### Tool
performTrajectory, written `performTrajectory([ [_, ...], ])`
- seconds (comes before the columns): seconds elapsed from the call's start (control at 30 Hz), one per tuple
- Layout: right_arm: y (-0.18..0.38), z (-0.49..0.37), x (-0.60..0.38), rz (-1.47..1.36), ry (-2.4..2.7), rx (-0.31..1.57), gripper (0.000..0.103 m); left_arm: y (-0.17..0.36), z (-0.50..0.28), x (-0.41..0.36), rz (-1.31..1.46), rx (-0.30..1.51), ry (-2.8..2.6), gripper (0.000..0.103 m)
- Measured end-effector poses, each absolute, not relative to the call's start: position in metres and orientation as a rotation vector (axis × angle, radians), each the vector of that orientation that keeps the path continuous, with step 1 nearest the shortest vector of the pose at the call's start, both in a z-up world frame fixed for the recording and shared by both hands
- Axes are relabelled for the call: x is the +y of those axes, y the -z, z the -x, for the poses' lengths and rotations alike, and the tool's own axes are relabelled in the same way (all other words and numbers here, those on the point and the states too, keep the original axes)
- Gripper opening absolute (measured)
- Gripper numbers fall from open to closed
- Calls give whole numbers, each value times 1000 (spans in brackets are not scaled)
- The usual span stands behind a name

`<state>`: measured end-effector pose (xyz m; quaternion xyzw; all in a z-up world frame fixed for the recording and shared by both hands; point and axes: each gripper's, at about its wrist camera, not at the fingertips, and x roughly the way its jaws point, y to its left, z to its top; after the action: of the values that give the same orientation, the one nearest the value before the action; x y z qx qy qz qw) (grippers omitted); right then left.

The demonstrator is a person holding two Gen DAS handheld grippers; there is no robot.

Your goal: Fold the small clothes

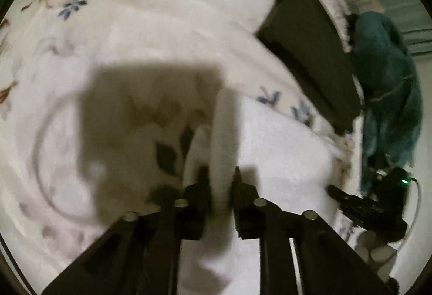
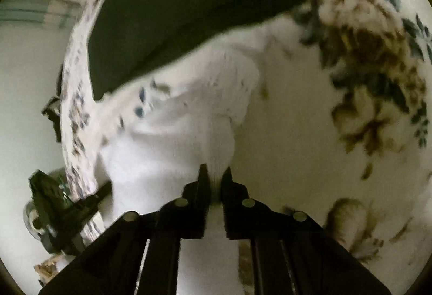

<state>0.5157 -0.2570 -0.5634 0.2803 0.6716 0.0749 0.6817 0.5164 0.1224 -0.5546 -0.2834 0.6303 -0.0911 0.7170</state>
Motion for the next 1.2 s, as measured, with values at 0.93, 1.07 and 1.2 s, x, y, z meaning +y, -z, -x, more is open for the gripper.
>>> performTrajectory([
  [0.93, 610, -64, -231, -1016, -63, 1695, 4, 546, -167, 138, 642, 1437, 92, 6],
  [1.07, 593, -38, -233, -974, -47, 1690, 3, 520, -150, 144, 732, 1367, 116, 6],
  [1.2, 582, -22, -219, -951, -112, 1719, 3, 508, -140, 152, 712, 1334, 109, 6],
])
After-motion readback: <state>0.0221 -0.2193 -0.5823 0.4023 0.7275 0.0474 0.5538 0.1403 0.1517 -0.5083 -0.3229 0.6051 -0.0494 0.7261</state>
